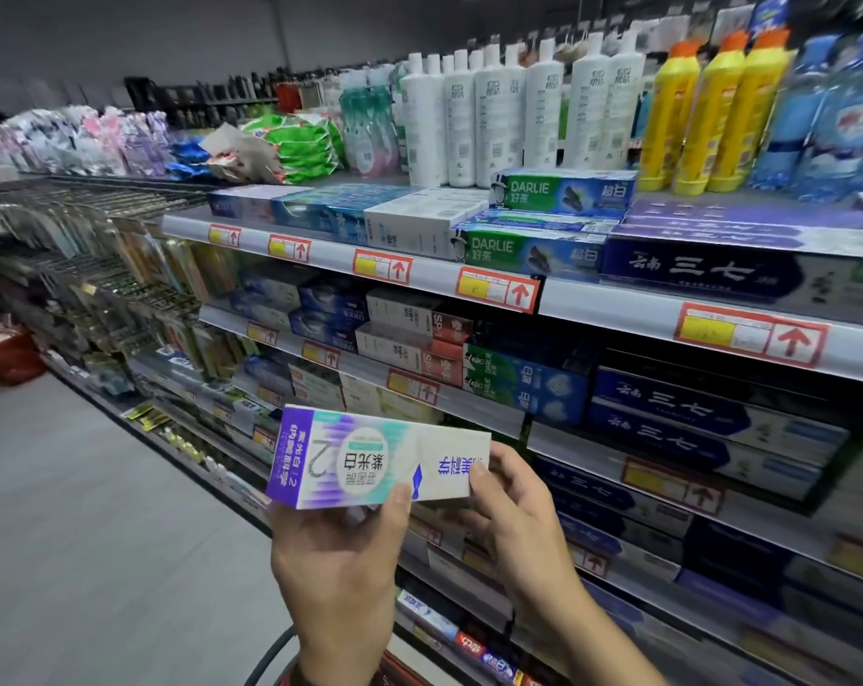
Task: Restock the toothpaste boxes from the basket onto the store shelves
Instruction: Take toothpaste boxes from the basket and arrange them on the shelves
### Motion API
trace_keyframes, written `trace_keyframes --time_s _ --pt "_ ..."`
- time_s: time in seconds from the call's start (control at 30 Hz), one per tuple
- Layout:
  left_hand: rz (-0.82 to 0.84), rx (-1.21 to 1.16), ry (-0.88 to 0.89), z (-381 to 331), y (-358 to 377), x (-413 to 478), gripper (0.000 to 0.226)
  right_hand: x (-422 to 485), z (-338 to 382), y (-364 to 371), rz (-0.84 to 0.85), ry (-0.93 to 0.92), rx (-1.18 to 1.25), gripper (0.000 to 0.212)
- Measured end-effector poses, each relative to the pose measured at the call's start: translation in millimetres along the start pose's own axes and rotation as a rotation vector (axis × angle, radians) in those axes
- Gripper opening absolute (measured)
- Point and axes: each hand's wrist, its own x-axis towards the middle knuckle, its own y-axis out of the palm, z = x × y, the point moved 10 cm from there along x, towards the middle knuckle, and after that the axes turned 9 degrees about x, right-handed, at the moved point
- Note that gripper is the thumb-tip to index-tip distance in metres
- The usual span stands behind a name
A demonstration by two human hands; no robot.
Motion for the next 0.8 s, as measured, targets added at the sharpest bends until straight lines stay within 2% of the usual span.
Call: trace_keyframes --time_s 0.3,0.4,0.53,0.67,0.8 --pt "0.198 -0.089 -0.05 -1 10 17 0.058 -30 19 -12 -0.185 -0.058 0.144 0.028" --pt "0.255 -0.126 -0.132 9 18 17 0.054 -40 29 -20 -0.251 -0.102 0.172 0.032" --pt "0.343 -0.175 -0.229 19 31 11 0.065 -61 46 -36 -0.341 -0.162 0.172 0.04" --pt "0.449 -0.22 -0.3 27 51 -2 0.072 -88 57 -57 -0.423 -0.209 0.156 0.033" --pt "0.545 -0.292 -0.382 29 73 -23 0.074 -118 60 -72 -0.523 -0.234 0.175 0.036"
